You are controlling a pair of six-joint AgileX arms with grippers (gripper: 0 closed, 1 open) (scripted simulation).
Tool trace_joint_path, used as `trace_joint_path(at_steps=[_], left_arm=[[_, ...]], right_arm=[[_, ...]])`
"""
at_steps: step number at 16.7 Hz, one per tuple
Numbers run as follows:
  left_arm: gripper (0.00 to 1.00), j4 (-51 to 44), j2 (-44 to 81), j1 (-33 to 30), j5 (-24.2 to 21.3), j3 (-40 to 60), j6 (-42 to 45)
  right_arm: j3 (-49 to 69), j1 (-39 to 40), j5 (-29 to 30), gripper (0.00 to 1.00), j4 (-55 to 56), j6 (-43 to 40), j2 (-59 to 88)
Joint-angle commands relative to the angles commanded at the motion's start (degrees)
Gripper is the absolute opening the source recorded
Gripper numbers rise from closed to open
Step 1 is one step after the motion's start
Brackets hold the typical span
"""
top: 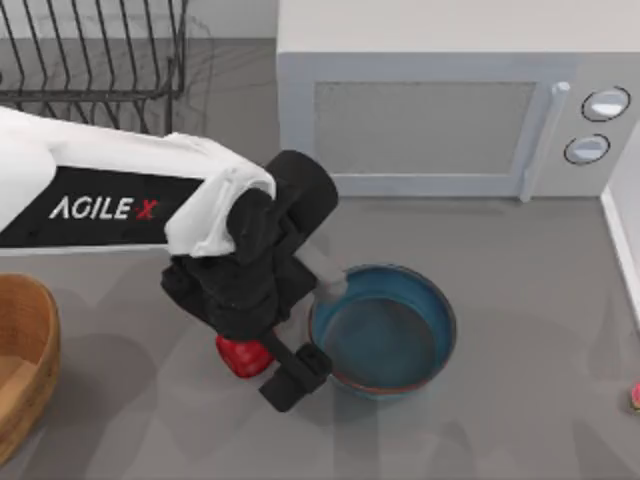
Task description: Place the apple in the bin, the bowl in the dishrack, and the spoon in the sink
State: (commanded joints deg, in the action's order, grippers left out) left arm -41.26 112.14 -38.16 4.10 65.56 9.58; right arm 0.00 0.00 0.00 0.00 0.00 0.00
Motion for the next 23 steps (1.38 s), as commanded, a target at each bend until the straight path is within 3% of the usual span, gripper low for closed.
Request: trace_joint_path(at_steps=[1, 14, 22, 23], left_arm=[[1.00, 0.0, 0.0, 0.0, 0.0, 0.0, 0.0], [0.02, 0.0, 0.0, 0.0, 0.0, 0.0, 0.0], [0.00, 0.0, 0.0, 0.0, 0.0, 0.0, 0.0], [0.00, -0.8, -1.1, -0.4, -2.0, 0.2, -0.8]], right_arm=[[0.0, 0.0, 0.0, 1.00, 0.0, 0.0, 0.0], [0.0, 0.0, 0.0, 1.00, 0.0, 0.0, 0.0], [0.0, 0.0, 0.0, 1.00, 0.0, 0.0, 0.0], [0.0, 0.0, 0.0, 1.00, 0.0, 0.0, 0.0]])
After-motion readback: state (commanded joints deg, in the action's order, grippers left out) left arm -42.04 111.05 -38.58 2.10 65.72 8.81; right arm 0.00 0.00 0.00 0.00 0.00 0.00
